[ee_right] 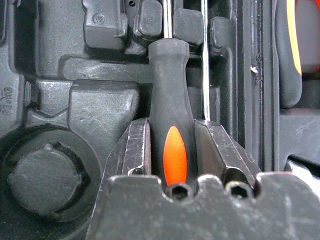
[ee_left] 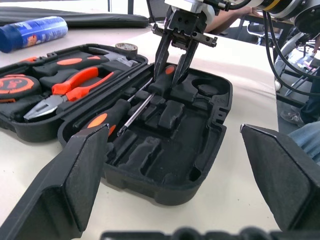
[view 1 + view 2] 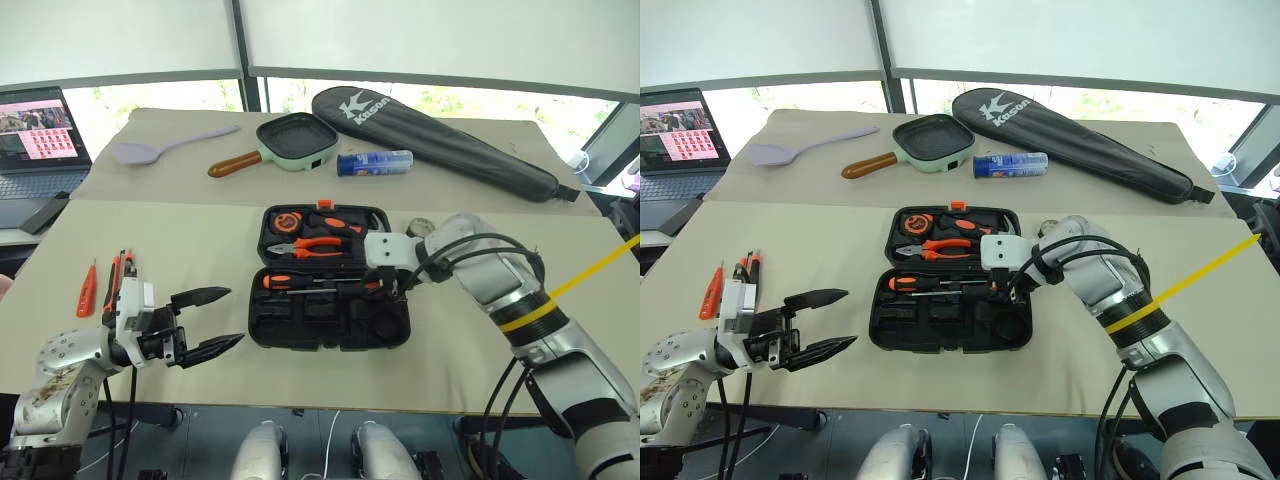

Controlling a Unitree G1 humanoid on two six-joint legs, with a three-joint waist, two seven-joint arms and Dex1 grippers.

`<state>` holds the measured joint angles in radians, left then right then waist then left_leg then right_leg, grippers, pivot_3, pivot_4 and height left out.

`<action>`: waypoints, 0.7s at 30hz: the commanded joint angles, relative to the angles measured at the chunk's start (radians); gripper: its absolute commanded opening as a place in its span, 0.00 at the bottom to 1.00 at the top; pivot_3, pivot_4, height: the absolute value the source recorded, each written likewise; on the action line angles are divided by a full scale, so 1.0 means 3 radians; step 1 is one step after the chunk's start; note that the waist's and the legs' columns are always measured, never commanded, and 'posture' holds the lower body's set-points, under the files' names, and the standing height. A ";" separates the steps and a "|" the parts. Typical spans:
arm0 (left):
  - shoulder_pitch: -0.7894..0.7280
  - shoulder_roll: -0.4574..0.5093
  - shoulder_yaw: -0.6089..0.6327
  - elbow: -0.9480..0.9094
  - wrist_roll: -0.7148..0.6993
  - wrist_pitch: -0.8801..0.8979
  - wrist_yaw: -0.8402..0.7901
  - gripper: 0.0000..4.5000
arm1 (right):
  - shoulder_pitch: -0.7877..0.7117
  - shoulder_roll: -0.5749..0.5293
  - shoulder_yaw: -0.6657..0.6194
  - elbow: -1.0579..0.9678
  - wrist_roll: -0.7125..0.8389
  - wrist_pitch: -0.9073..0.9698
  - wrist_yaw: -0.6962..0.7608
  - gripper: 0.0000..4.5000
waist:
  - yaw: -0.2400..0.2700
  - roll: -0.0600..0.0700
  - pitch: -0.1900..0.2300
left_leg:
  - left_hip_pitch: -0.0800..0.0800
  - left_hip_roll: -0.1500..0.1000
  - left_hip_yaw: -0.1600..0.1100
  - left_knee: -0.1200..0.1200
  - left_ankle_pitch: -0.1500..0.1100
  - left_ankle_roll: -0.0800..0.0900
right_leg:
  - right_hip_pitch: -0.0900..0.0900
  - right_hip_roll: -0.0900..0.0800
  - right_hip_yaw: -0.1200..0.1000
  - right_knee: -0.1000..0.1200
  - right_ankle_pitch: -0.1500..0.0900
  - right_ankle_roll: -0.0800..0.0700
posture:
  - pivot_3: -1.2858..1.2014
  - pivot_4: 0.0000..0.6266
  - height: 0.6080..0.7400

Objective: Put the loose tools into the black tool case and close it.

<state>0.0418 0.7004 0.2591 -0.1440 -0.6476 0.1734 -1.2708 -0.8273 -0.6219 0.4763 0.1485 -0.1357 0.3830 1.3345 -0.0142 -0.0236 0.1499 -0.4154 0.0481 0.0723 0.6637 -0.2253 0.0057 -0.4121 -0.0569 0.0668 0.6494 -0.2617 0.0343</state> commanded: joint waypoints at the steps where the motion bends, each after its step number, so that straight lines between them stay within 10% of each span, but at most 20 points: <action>1: 0.0005 0.0015 0.0057 -0.0127 -0.0015 -0.0022 0.0047 1.00 | -0.0072 -0.0064 -0.0275 -0.0177 0.0427 -0.0020 0.0346 0.56 | 0.0001 0.0000 0.0000 | 0.0000 0.0000 0.0000 0.0000 0.0000 0.0000 | 0.0000 0.0000 0.0000 0.0000 0.0000 0.0000 | 0.52 0.24 1.00; 6: 0.0050 0.0013 0.0061 -0.0160 -0.0022 -0.0009 0.0078 1.00 | -0.0065 -0.0084 -0.0577 -0.0131 0.0834 -0.0155 0.0515 0.56 | -0.0001 -0.0001 0.0001 | -0.0001 0.0002 -0.0001 0.0000 0.0000 0.0000 | 0.0000 0.0001 0.0000 -0.0001 0.0000 0.0000 | 0.52 0.24 1.00; 14: 0.0064 -0.0004 0.0028 -0.0181 -0.0013 -0.0005 0.0137 1.00 | 0.0164 0.0316 -0.0582 0.0225 0.0833 -0.0654 0.0178 0.03 | -0.0004 -0.0003 0.0001 | 0.0001 0.0003 -0.0001 0.0000 0.0000 0.0000 | 0.0001 0.0002 -0.0001 0.0000 0.0001 -0.0001 | 0.52 0.24 1.00; 21: 0.0098 0.0016 0.0040 -0.0233 -0.0021 0.0021 0.0175 1.00 | 0.0176 0.0454 -0.0424 0.0620 0.0652 -0.0937 0.0081 0.01 | -0.0001 -0.0003 0.0001 | 0.0000 0.0002 0.0000 0.0000 0.0000 0.0000 | 0.0001 0.0001 0.0000 0.0000 0.0001 -0.0001 | 0.52 0.24 1.00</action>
<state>0.0666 0.6997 0.2578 -0.1830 -0.6478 0.1793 -1.2244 -0.7672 -0.4845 0.3466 0.3216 0.0643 0.1343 1.3599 -0.0145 -0.0247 0.1502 -0.4153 0.0486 0.0723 0.6636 -0.2253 0.0056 -0.4119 -0.0567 0.0667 0.6494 -0.2615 0.0340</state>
